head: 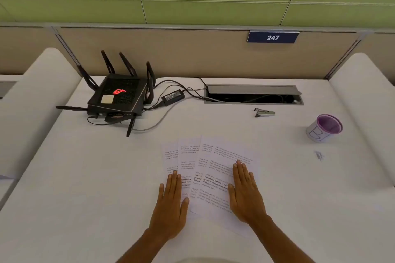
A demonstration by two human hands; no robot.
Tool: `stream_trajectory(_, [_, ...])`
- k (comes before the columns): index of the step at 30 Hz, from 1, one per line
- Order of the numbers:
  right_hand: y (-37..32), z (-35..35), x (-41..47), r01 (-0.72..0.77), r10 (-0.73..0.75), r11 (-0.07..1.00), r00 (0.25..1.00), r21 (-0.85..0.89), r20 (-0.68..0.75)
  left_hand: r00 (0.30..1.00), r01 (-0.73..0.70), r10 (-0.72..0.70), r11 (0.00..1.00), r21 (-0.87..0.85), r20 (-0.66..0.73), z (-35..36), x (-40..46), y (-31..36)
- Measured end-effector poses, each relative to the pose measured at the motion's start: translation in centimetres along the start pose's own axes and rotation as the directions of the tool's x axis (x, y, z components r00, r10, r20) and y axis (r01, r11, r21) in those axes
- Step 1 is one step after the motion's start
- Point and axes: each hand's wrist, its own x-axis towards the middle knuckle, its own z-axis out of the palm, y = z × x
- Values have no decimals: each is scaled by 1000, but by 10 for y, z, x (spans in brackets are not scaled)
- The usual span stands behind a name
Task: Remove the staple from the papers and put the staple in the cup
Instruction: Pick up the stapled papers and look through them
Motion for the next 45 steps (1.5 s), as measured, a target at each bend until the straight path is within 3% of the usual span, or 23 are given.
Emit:
stream_trajectory(5, [0, -5, 6, -11, 12, 1000, 1000, 17, -14, 999, -34, 31, 994, -102, -33, 0, -1, -3])
stream_trajectory(8, [-4, -15, 12, 8, 18, 988, 986, 155, -166, 987, -50, 10, 967, -249, -159, -11, 2, -4])
stream_trajectory(10, [-2, -17, 14, 10, 61, 977, 946, 214, -319, 952, -29, -94, 919, -393, -290, -17, 10, -7])
stream_trajectory(13, [-1, -17, 9, -82, 190, 959, 897, 271, -399, 880, 67, -319, 817, -573, -352, -28, 21, -8])
stream_trajectory(15, [-2, -15, 4, -169, 265, 948, 889, 269, -374, 868, 146, -376, 818, -557, -324, -28, 25, -13])
stream_trajectory(18, [-3, -10, -1, -296, 333, 939, 909, 173, -251, 904, 287, -391, 856, -430, -175, -18, 30, -21])
stream_trajectory(22, [-7, 2, -4, -378, 386, 920, 919, 106, -75, 952, 263, -297, 921, -287, -80, -6, 38, -18])
stream_trajectory(27, [-14, 9, 6, -311, 312, 948, 950, 67, -12, 978, 201, -209, 949, -242, -7, 3, 47, -8])
stream_trajectory(32, [-21, 15, 17, -252, 250, 965, 968, 69, 25, 986, 164, -168, 950, -266, 8, 7, 56, -1])
stream_trajectory(39, [-36, 22, 27, -184, 178, 980, 981, 82, 72, 981, 175, -195, 882, -437, 0, 7, 60, 18])
stream_trajectory(45, [-40, 25, 29, -173, 165, 981, 983, 92, 85, 933, 223, -348, 763, -607, -94, 1, 65, 34])
